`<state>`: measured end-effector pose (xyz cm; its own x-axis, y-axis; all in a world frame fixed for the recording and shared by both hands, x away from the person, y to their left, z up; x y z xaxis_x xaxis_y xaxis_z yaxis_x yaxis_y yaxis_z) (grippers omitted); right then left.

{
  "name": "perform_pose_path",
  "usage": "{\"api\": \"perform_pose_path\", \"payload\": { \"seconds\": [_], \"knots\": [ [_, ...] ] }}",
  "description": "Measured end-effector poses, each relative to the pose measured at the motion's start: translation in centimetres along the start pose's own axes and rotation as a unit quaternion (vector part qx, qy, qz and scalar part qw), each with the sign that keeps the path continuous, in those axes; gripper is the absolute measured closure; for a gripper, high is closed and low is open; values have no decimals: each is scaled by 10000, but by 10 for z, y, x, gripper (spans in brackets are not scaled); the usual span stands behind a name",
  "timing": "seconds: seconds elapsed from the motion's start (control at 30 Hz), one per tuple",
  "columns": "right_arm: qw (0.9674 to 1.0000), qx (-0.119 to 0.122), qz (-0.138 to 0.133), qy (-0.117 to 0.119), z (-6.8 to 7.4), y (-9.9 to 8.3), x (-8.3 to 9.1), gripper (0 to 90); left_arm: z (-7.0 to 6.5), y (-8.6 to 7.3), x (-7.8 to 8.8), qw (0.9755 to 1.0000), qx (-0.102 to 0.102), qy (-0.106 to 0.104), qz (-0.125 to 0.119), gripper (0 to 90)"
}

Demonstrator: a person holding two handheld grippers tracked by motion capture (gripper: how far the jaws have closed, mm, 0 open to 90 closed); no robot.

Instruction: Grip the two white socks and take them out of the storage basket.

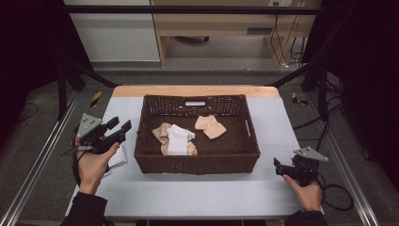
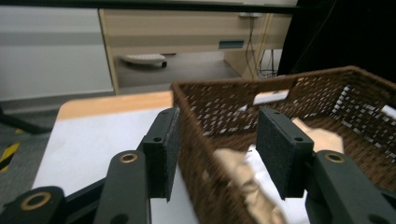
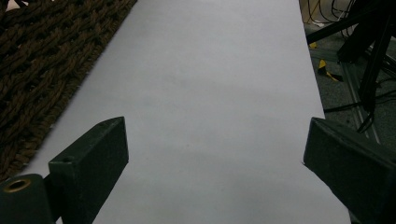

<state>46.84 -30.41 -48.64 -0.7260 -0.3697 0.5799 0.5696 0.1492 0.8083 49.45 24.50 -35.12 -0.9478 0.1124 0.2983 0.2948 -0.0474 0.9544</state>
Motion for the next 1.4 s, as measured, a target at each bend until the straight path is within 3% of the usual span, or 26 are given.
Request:
{"api": "perform_pose_path", "payload": {
  "seconds": [0.4,0.6,0.73,0.83,0.93,1.13,1.3,1.37,1.4],
  "knots": [
    [10000,-5,-8,6,0,0,0,68,-69,27,-41,9990,-408,-194,6,479],
    [10000,-18,-4,10,0,0,0,68,-86,32,-66,9985,-491,-218,124,485],
    [10000,-14,15,10,0,0,-1,68,-95,25,-84,9979,-547,-160,297,477],
    [10000,-21,19,19,0,0,-2,68,-104,14,-98,9953,-795,-157,524,461],
    [10000,-17,25,7,0,0,-2,69,-110,2,-110,9943,-788,-216,692,459],
    [10000,-31,19,20,0,0,-2,69,-112,-23,-135,9866,-1139,-113,1161,449],
    [10000,-35,38,12,0,0,-3,68,-110,-41,-149,9810,-1260,-42,1476,435],
    [10000,-11,61,8,0,0,-3,69,-109,-47,-153,9782,-1241,-106,1661,433],
    [10000,-6,62,6,0,0,-3,69,-109,-48,-154,9784,-1191,-133,1683,427]
  ]
}}
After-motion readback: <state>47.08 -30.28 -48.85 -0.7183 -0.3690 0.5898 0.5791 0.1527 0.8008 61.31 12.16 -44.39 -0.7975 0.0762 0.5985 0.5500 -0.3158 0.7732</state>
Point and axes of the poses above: each handheld gripper's, and its own axes: x roughly backward along the jaws, y roughly out of its top, z roughly to its left, the point moved 4 cm from there along -x, roughly forward along the jaws, and after that the axes turned 15 degrees about y, right-handed, at the moved point
